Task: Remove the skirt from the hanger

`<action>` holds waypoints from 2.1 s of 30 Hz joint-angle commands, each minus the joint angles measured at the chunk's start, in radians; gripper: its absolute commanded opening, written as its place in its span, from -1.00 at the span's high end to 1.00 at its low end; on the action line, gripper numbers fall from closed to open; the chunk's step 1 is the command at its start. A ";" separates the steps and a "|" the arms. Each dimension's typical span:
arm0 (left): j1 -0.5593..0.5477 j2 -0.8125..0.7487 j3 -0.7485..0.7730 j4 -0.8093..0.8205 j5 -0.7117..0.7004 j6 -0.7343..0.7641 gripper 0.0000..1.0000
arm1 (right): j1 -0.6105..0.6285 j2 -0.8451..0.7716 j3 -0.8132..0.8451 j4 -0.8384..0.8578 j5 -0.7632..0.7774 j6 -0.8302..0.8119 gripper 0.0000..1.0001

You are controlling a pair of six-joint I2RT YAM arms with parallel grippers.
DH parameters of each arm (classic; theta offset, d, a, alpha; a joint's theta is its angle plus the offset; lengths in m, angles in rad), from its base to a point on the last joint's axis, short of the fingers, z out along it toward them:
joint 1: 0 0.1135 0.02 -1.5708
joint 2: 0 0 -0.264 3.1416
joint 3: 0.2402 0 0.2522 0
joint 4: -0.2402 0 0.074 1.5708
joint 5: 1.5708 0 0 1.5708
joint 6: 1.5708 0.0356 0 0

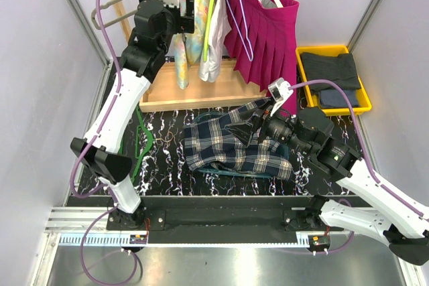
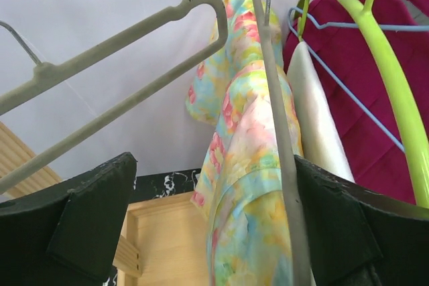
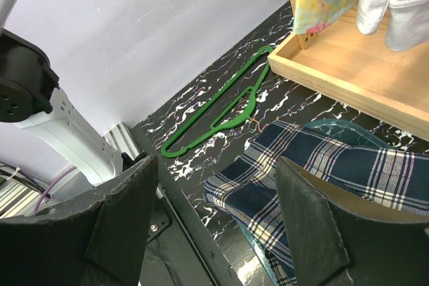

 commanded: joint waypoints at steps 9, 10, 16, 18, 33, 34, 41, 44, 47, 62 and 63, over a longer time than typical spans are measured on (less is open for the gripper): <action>0.017 -0.006 0.077 0.054 0.132 -0.009 -0.51 | 0.007 -0.020 0.007 0.033 0.034 0.000 -0.52; 0.022 0.015 0.103 0.034 0.145 -0.016 -0.37 | 0.007 -0.023 0.005 0.031 0.036 -0.002 -0.52; 0.062 0.146 0.267 -0.113 0.387 -0.042 -0.98 | 0.007 -0.030 0.005 0.027 0.046 -0.008 -0.52; 0.080 0.180 0.313 -0.159 0.506 -0.062 -0.98 | 0.007 -0.031 0.005 0.028 0.049 -0.008 -0.51; 0.114 0.212 0.317 -0.130 0.521 -0.059 0.30 | 0.007 -0.037 -0.004 0.020 0.060 -0.008 -0.49; 0.114 0.209 0.314 -0.132 0.512 -0.052 0.44 | 0.007 -0.037 -0.006 0.020 0.060 -0.008 -0.48; 0.114 0.151 0.243 -0.106 0.481 -0.039 0.67 | 0.007 -0.031 -0.013 0.027 0.049 0.000 -0.46; 0.114 0.135 0.226 -0.084 0.470 -0.031 1.00 | 0.007 -0.031 -0.026 0.031 0.043 0.004 -0.45; 0.114 0.126 0.232 -0.060 0.450 -0.046 1.00 | 0.007 -0.036 -0.038 0.031 0.037 0.012 -0.43; 0.114 0.054 0.358 0.091 0.423 -0.114 1.00 | 0.007 -0.028 -0.075 0.048 0.019 0.030 -0.38; 0.114 0.049 0.356 0.094 0.423 -0.108 1.00 | 0.007 -0.030 -0.076 0.050 0.017 0.029 -0.38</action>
